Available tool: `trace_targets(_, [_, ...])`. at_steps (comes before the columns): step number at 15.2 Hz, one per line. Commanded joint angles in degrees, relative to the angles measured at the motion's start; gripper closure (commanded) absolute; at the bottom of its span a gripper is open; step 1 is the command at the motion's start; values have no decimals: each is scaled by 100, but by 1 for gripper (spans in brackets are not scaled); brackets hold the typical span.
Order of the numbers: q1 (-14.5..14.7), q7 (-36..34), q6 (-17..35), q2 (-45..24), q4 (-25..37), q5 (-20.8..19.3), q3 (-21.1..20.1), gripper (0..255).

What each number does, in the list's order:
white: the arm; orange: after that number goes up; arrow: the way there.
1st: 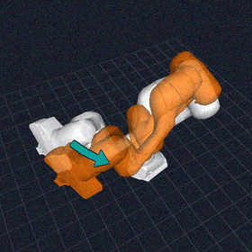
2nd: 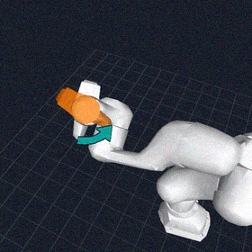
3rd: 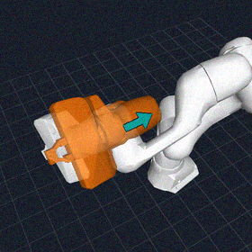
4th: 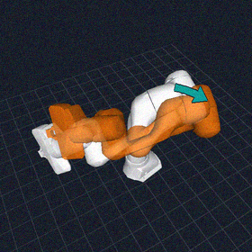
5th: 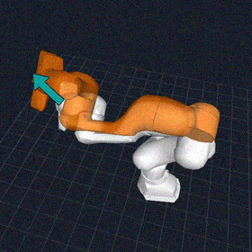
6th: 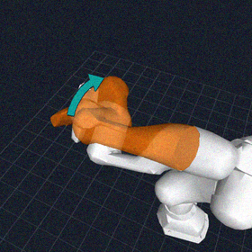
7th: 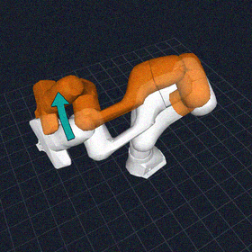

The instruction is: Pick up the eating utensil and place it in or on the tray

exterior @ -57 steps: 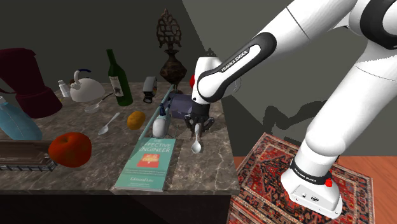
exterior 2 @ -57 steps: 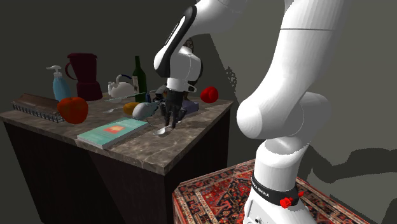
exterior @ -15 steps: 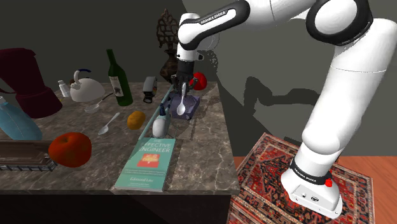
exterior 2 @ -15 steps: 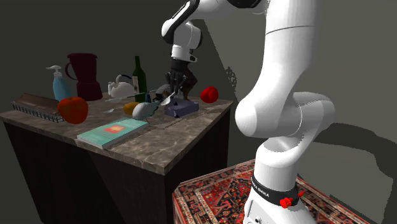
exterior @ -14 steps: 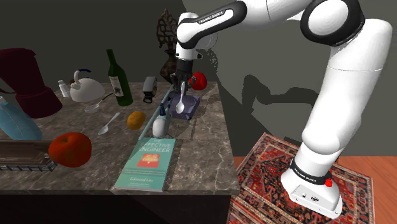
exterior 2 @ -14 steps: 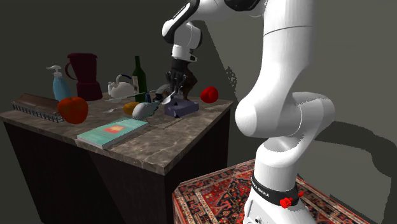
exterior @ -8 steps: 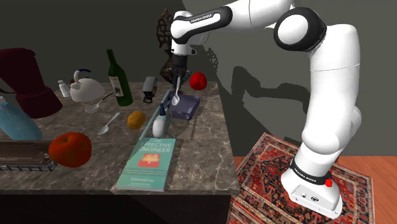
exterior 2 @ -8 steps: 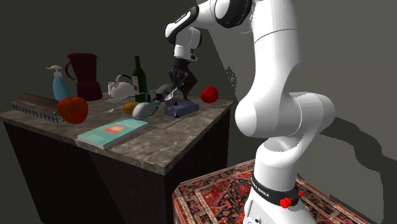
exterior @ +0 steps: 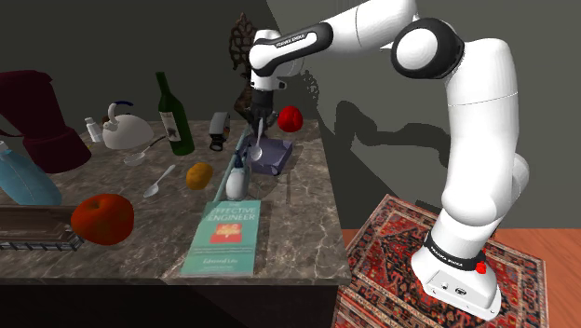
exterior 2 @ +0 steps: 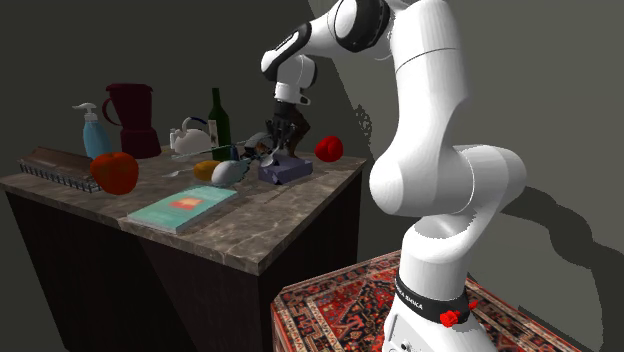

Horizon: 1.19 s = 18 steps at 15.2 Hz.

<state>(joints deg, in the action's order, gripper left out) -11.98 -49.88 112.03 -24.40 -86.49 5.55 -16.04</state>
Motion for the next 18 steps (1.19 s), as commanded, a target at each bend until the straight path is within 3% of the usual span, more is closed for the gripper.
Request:
trace_targets(1, [0,30,147,-36,-144,4,-1,255])
trace_targets(7, [8,85,566,-175,-431,-7,16,255])
trace_targets(14, [9,85,566,-175,-431,-6,17,255])
trace_targets(15, [8,87,565,-174,-431,-6,17,0])
trace_targets(18, [7,87,565,-170,-435,-5,17,0])
